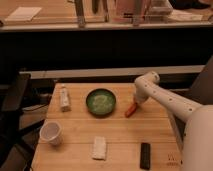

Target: Drag the pepper across the table

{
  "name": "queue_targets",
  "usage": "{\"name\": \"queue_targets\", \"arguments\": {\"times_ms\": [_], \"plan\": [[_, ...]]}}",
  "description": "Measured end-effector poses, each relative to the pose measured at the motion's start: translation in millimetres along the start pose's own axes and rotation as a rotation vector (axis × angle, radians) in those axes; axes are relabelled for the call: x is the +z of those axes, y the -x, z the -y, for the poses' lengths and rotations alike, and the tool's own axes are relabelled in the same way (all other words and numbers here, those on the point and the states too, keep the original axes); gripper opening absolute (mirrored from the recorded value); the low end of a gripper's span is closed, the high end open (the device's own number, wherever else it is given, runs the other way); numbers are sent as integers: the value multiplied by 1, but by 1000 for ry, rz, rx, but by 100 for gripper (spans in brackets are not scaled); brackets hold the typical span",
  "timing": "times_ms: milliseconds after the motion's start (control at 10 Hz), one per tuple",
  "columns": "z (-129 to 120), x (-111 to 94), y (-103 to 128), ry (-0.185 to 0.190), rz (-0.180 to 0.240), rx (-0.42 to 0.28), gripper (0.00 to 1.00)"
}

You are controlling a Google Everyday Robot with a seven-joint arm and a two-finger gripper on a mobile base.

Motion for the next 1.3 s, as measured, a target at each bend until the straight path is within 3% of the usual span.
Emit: {"name": "queue_targets", "arguments": {"times_ms": [400,1300], "plan": [[-23,-1,-17,0,-1,27,0],[-34,1,-34,-10,9,82,0]]}}
